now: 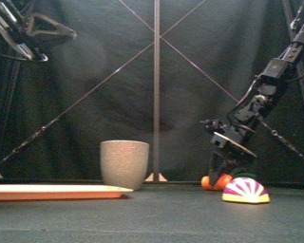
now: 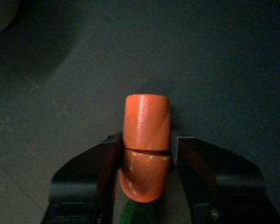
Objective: Pick the carrot then place it on the pink plate
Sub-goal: Place carrot on the pink plate
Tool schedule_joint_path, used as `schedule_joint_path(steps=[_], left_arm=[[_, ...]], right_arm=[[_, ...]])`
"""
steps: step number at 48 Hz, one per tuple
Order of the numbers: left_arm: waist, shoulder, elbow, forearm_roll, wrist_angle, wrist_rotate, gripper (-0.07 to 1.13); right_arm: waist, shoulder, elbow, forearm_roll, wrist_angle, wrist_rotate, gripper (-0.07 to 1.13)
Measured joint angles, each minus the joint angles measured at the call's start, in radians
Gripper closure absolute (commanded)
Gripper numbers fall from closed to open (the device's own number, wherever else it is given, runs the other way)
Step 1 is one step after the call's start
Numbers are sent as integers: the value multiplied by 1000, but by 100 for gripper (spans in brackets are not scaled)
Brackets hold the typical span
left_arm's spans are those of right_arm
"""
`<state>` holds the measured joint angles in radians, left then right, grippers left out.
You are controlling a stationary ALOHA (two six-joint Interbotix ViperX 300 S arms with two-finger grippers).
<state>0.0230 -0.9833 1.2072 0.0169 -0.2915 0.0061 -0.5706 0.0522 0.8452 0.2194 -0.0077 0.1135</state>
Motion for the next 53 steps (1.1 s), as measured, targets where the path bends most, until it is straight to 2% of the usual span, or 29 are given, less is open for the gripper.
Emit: schedule_joint_path(steps=[4,10,17,29,37,46,53], left_arm=[[0,-6,5,-2,0,0,108],[0,-15,6,0,0,0,108],[0,-18,9,0,0,0,108],[0,-18,9,0,0,0,108],[0,-18,9,0,0,0,108],[0,-18,11,0,12,0,108],[0,-18,9,2,14,0,108]], right_arm=[[5,6,-6,0,5,0,65],[21,9,-18,0,15,0,80],[91,-15,-52,0,64,0,80],[304,-106,-195,3,144,2,80],[410,-89,-307,3,146,0,80],[479,25,-456,-14,132,-14,80],[512,161,-597,-78,133,-12,80]])
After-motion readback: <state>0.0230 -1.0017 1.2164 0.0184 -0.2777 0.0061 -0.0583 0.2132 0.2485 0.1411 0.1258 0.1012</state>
